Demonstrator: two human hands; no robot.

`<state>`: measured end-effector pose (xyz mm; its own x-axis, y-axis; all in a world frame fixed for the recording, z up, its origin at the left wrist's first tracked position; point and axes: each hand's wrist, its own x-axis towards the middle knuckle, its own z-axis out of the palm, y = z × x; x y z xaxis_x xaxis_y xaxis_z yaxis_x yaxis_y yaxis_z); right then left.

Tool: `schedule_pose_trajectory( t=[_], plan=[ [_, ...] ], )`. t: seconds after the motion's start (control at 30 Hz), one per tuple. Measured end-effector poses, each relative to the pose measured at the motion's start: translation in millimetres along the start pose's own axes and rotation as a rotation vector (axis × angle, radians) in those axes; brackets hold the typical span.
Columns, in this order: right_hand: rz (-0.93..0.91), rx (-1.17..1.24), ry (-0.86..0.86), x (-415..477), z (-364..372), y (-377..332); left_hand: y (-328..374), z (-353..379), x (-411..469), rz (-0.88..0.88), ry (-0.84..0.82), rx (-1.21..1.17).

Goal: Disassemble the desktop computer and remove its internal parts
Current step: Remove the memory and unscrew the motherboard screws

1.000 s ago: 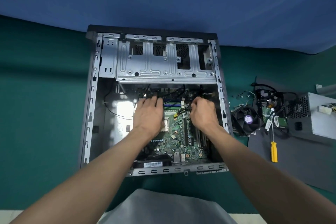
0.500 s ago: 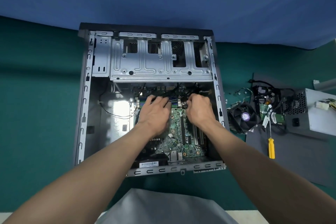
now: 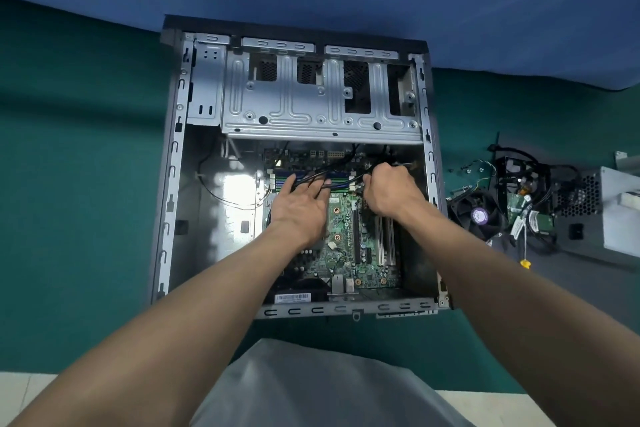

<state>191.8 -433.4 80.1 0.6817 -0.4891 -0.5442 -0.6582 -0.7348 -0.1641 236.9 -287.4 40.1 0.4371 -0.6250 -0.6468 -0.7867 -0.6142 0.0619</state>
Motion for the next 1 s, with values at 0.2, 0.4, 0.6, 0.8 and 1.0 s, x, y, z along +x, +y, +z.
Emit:
schedule_pose_trajectory(
  t=[0.2,0.4,0.6,0.8,1.0],
  plan=[
    [-0.083,-0.153,-0.077,3.8,-10.9,-11.1,0.0,1.8,0.2,-0.003,-0.009,-0.015],
    [-0.240,-0.341,-0.133,2.4,-21.7,-16.9,-1.0,2.0,3.5,-0.005,-0.007,-0.019],
    [-0.252,-0.382,-0.193,3.0,-22.9,-16.8,-1.2,2.4,3.0,-0.006,-0.001,-0.021],
    [-0.046,-0.235,-0.318,11.8,-21.7,-23.8,-1.6,1.9,2.1,0.003,0.014,-0.049],
    [-0.238,-0.405,-0.164,0.8,-19.4,-16.6,-0.7,2.4,3.0,-0.006,0.006,-0.030]
  ],
)
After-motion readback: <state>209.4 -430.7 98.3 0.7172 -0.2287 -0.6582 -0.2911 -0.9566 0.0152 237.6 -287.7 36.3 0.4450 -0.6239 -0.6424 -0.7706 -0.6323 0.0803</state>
